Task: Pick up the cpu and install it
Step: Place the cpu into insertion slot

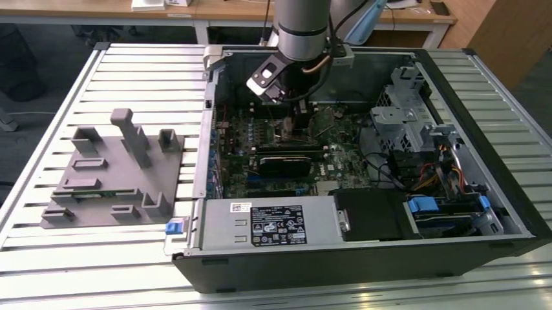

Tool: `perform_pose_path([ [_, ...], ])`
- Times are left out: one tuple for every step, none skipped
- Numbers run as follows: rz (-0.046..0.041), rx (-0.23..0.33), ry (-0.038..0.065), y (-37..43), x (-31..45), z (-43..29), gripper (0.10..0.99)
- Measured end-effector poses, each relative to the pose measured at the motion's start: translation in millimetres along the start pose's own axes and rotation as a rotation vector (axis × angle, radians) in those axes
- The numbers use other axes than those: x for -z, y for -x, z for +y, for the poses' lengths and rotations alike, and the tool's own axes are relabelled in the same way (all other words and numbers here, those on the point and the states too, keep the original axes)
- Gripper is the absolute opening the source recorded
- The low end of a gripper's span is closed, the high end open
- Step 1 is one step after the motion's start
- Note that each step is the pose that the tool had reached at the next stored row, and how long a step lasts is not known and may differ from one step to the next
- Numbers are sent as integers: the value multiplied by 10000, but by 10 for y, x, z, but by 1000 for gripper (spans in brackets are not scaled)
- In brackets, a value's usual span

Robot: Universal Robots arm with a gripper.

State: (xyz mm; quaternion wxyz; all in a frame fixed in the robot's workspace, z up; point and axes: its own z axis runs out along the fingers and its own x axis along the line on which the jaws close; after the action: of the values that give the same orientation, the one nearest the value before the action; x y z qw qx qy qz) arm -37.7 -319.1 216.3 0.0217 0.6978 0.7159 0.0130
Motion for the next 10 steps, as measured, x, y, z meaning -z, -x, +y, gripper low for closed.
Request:
perform_pose_path([
  [0, -1, 0, 0, -8, 0, 541],
  [0, -4, 0, 0, -16, -1, 541],
  [0, -6, 0, -1, -23, -1, 541],
  [-1, -7, -1, 0, -31, -2, 541],
  [0, -9, 0, -1, -40, -2, 541],
  [-1, -12, 0, -1, -49, -2, 541],
  [-1, -19, 0, -1, -57, -3, 541],
  [-2, -33, 0, -1, -65, -3, 541],
  [-2, -48, -1, -1, -71, -4, 541],
  [-2, -61, 0, -2, -78, -4, 541],
])
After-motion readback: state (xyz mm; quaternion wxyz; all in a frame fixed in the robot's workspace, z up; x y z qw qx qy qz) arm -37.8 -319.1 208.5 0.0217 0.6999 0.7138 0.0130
